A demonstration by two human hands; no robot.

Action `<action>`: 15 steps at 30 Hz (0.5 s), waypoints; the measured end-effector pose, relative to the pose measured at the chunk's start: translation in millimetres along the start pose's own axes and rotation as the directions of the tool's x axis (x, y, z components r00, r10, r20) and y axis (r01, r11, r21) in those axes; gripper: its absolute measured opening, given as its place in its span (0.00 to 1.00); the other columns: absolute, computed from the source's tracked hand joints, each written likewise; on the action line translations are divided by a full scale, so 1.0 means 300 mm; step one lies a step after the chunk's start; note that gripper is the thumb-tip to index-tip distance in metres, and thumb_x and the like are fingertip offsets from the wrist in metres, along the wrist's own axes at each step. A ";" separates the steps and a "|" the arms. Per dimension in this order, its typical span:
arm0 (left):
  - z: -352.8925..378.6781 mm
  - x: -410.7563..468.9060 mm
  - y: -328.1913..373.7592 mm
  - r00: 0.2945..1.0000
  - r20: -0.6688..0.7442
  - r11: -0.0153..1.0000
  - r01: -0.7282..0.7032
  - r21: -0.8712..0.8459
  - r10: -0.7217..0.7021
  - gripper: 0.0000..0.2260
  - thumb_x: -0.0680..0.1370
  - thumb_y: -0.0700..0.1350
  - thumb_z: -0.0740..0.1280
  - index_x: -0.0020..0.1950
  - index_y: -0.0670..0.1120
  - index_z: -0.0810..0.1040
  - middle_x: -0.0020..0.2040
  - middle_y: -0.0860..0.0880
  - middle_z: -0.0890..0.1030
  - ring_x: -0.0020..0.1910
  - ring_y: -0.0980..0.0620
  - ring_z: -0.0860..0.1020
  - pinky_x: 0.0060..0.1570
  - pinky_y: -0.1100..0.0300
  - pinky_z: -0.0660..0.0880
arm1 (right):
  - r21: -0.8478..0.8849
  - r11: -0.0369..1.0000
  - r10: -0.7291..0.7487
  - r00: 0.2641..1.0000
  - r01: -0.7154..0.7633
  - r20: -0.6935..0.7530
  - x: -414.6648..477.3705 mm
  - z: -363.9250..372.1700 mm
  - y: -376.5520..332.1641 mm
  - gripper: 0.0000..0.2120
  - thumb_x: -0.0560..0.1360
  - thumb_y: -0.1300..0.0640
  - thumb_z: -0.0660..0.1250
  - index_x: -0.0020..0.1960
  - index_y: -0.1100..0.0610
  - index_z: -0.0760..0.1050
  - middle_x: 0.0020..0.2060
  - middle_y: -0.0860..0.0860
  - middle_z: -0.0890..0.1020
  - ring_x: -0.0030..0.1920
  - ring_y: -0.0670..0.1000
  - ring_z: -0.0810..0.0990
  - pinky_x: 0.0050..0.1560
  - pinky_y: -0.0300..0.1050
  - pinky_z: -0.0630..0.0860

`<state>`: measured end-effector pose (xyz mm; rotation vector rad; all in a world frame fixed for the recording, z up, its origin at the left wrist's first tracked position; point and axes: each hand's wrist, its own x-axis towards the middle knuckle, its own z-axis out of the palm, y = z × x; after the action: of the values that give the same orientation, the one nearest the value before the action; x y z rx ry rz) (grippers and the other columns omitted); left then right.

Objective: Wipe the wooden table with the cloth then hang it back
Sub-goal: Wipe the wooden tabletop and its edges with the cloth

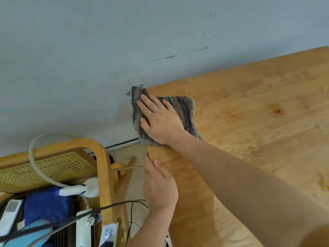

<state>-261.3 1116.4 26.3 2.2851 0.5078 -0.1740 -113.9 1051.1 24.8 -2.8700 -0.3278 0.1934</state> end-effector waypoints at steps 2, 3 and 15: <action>0.004 0.006 -0.006 1.000 0.009 1.000 -0.020 -0.024 0.021 0.24 0.80 0.56 0.42 0.71 0.47 0.61 0.53 0.44 0.80 0.45 0.45 0.80 0.42 0.49 0.78 | -0.014 0.999 0.052 0.997 -0.053 -0.059 -0.016 -0.022 0.100 0.27 0.81 0.46 0.50 0.79 0.49 0.54 0.79 0.46 0.54 0.78 0.48 0.50 0.76 0.53 0.49; 0.004 0.003 -0.007 0.999 0.013 0.999 -0.029 -0.038 0.029 0.23 0.80 0.56 0.42 0.70 0.48 0.62 0.51 0.46 0.80 0.43 0.47 0.79 0.40 0.50 0.78 | -0.021 0.992 0.122 0.988 -0.124 -0.091 -0.030 -0.037 0.167 0.27 0.81 0.46 0.50 0.79 0.49 0.54 0.79 0.46 0.54 0.78 0.48 0.51 0.76 0.53 0.50; 0.010 0.001 -0.028 1.000 0.009 0.997 0.008 -0.082 -0.007 0.21 0.80 0.52 0.46 0.70 0.45 0.62 0.57 0.39 0.78 0.47 0.38 0.78 0.38 0.52 0.73 | -0.042 0.972 0.230 0.973 -0.231 -0.026 -0.450 0.030 -0.008 0.28 0.83 0.47 0.46 0.80 0.53 0.49 0.80 0.48 0.48 0.79 0.50 0.43 0.78 0.54 0.45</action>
<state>-264.5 1119.4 18.5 2.2019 0.5104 -0.1635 -246.1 1023.4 30.7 -2.9472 0.0072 0.2002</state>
